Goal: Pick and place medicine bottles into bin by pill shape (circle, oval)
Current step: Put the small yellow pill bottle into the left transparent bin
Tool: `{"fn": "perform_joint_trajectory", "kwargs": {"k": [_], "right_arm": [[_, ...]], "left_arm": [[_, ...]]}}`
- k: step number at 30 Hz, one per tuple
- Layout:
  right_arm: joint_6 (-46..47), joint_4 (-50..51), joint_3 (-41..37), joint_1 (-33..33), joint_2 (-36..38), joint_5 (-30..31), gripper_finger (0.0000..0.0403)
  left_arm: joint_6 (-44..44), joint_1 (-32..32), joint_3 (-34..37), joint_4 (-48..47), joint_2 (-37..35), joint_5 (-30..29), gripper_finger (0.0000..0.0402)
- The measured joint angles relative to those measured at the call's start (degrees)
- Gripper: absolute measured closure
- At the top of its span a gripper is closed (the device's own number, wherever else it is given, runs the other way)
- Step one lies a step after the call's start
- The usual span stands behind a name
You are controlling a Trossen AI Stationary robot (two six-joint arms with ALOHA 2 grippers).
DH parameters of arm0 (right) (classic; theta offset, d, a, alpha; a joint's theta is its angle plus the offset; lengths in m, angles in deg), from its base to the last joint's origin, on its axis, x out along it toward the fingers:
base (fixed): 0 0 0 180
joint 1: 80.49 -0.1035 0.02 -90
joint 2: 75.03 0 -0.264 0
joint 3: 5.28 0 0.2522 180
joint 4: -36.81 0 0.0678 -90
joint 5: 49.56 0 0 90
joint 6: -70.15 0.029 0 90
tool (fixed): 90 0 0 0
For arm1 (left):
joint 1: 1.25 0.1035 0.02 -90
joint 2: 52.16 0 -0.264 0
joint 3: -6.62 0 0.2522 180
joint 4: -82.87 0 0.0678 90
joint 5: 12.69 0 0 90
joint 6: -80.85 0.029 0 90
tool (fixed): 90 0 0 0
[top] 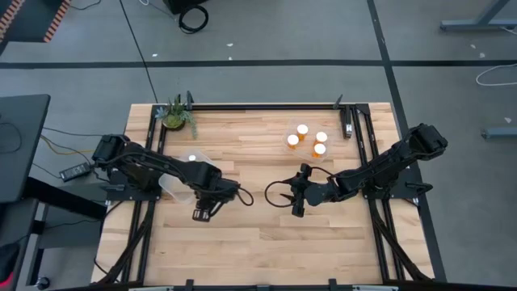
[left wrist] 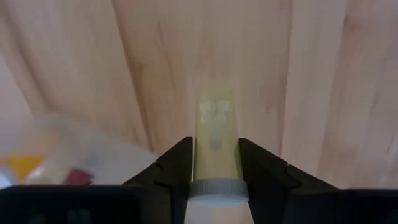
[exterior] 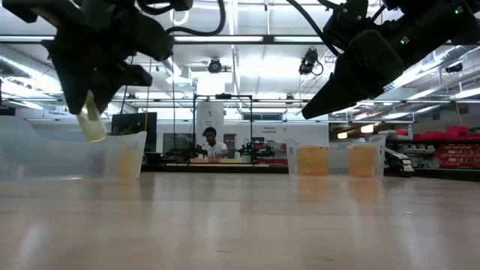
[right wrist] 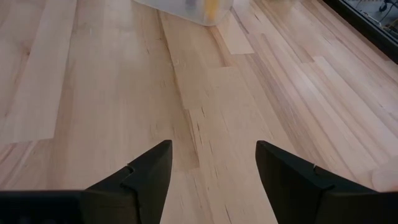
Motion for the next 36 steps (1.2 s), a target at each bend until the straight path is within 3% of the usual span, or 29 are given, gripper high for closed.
{"fn": "perform_joint_trajectory", "kwargs": {"k": [12,20,26,31,36], "right_arm": [[0.0,0.0,0.0,0.0,0.0,0.0,0.0164],[0.0,0.0,0.0,0.0,0.0,0.0,0.0164],[0.0,0.0,0.0,0.0,0.0,0.0,0.0164],[0.0,-0.1,0.0,0.0,0.0,0.0,0.0164],[0.0,-0.2,0.0,0.0,0.0,0.0,0.0164]], "left_arm": [[-3.1,0.0,-0.2,-10.1,0.0,-1.7,0.0277],[-3.2,0.1,-0.2,-16.6,0.0,-6.4,0.0273],[-3.4,0.4,-0.2,-19.0,0.0,-8.9,0.0281],[-4.0,0.5,0.0,-19.4,0.1,-11.3,0.0266],[-3.9,1.4,4.2,-19.3,0.1,-12.5,0.0271]]}}
